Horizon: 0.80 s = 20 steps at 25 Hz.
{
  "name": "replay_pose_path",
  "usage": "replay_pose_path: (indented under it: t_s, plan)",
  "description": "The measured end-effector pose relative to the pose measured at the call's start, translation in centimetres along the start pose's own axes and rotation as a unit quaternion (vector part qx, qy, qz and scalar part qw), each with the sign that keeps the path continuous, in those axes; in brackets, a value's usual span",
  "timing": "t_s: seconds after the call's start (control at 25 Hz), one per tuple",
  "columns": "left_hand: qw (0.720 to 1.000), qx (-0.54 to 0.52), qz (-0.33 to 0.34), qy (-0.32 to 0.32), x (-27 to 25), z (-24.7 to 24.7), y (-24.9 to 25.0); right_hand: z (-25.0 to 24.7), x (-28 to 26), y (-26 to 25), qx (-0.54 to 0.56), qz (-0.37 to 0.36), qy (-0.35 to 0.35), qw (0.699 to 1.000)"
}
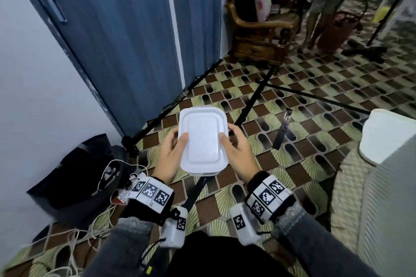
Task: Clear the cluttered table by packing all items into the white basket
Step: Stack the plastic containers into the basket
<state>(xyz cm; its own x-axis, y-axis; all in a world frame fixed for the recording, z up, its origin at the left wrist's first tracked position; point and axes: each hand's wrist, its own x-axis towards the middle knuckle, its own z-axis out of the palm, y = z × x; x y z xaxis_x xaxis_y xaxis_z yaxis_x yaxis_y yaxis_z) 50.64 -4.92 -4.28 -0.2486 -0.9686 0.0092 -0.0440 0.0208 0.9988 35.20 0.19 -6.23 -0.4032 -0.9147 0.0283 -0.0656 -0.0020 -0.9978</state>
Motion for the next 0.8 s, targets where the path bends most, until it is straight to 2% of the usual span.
replay_pose_path:
  t_s: [0.24,0.44,0.8]
  plan:
    - [0.998,0.007,-0.001,-0.063,4.9,4.7,0.1,-4.2,2.8,0.1,-0.014,0.009,0.077,0.997]
    - [0.986,0.008,0.030,-0.162,8.4,11.9,2.0,-10.3,4.3,-1.2,-0.007,0.001,0.180,0.984]
    - [0.936,-0.013,0.062,-0.345,15.6,27.5,5.4,-21.7,8.0,-3.0,-0.039,-0.017,0.384,0.922]
